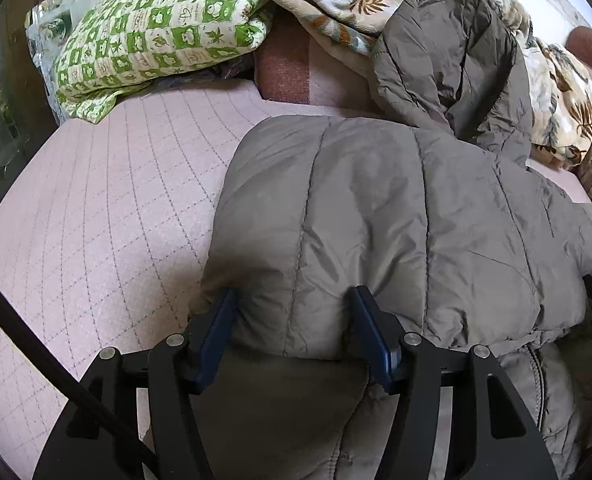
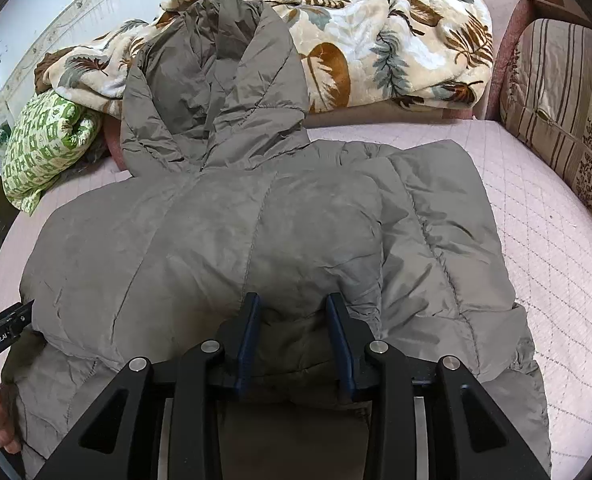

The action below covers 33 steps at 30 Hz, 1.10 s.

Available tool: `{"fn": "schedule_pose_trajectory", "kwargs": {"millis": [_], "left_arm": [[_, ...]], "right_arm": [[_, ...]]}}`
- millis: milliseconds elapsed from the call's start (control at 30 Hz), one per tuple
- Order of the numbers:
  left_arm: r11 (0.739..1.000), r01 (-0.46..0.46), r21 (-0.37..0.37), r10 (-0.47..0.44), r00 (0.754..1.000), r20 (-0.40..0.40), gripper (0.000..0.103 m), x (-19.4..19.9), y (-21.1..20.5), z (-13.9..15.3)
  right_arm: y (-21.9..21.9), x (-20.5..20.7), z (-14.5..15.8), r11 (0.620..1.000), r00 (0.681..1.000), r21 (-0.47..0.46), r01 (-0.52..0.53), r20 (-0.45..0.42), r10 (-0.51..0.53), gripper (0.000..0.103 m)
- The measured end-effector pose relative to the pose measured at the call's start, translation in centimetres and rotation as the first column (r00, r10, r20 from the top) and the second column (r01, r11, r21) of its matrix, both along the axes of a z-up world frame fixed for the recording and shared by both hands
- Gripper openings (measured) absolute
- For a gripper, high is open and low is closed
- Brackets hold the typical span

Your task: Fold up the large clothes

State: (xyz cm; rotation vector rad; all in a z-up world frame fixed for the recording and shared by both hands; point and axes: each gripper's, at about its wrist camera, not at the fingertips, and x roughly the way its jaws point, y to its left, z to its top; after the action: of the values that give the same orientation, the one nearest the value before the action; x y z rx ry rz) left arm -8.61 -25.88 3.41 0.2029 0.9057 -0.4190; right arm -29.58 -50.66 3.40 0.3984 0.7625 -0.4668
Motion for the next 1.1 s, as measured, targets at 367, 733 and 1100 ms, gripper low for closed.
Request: {"fn": "schedule_pose_trajectory", "kwargs": {"millis": [367, 733, 1100], "left_arm": [[1.0, -0.01, -0.012, 0.009, 1.0, -0.027, 0.061, 0.3, 0.3, 0.4], [0.995, 0.036, -0.095, -0.041, 0.998, -0.048, 0.061, -1.8, 1.8, 2.8], [0.987, 0.07, -0.144, -0.074, 0.997, -0.021, 0.061, -3.0, 2.0, 4.9]], "right_arm": [[0.6, -0.7, 0.6, 1.0, 1.0, 0.005, 0.002, 0.011, -0.002, 0.038], [5.7, -6.7, 3.2, 0.998, 0.999, 0.057, -0.012, 0.038, 0.01, 0.042], [12.7, -9.4, 4.3, 0.955, 0.997, 0.288, -0.072, 0.012, 0.071, 0.042]]}}
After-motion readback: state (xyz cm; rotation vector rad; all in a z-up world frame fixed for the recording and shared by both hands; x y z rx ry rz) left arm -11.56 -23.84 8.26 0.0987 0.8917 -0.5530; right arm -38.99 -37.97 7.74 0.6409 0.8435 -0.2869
